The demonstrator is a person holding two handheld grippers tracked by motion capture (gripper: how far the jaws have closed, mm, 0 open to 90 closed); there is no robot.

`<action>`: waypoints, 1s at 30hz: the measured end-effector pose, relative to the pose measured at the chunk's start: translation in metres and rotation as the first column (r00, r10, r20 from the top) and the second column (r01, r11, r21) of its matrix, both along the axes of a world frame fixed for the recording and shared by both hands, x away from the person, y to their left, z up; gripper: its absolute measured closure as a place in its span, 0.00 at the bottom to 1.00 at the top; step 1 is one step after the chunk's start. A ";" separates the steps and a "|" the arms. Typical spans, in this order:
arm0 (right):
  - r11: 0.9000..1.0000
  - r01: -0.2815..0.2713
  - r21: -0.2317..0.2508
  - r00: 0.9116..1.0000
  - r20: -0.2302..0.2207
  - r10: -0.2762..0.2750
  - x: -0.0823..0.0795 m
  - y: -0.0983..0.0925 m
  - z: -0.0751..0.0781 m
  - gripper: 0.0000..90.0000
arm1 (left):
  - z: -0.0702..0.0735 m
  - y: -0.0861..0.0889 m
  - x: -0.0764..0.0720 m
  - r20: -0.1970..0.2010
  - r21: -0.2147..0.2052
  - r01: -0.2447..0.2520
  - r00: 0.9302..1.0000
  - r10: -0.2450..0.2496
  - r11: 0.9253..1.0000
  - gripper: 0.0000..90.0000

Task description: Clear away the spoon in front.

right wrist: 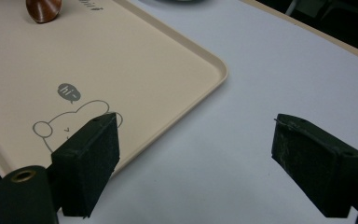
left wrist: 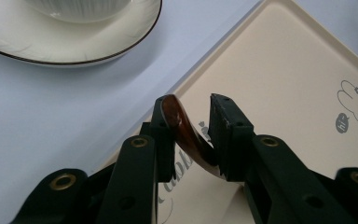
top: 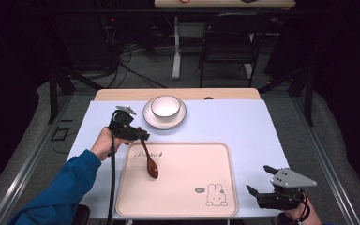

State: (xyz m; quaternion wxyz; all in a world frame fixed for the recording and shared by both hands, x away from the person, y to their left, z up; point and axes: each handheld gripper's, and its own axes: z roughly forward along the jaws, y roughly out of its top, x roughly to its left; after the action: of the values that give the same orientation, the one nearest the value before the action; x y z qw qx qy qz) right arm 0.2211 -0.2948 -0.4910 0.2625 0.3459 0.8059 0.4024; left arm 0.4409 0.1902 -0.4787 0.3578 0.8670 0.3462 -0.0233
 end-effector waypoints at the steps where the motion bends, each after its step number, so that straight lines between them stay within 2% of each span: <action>1: 1.000 0.000 0.000 1.000 -0.001 0.000 0.000 0.000 0.000 0.16 | -0.002 0.000 0.000 -0.007 -0.005 0.003 1.000 -0.003 1.000 0.79; 9: 1.000 0.002 0.001 1.000 -0.001 -0.002 0.000 0.000 0.000 0.16 | -0.018 -0.001 -0.006 0.001 0.004 -0.043 0.999 0.043 0.999 0.78; 12: 1.000 0.002 0.000 1.000 0.000 -0.002 0.000 0.000 0.000 0.16 | -0.023 -0.001 -0.008 -0.007 -0.006 -0.057 0.998 0.057 0.998 0.78; 19: 1.000 0.001 0.000 1.000 -0.001 -0.001 0.000 0.001 0.000 0.16 | -0.034 -0.001 -0.012 -0.014 -0.001 -0.094 0.995 0.094 0.996 0.77; 30: 1.000 0.001 -0.001 1.000 -0.002 -0.001 0.000 0.001 0.000 0.16 | -0.048 -0.002 -0.019 -0.021 0.032 -0.129 0.991 0.130 0.991 0.77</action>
State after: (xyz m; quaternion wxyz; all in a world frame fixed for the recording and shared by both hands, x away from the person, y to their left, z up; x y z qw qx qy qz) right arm 0.2211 -0.2941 -0.4909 0.2620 0.3466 0.8062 0.4015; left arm 0.4221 0.1884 -0.5271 0.3413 0.8477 0.4062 -0.0045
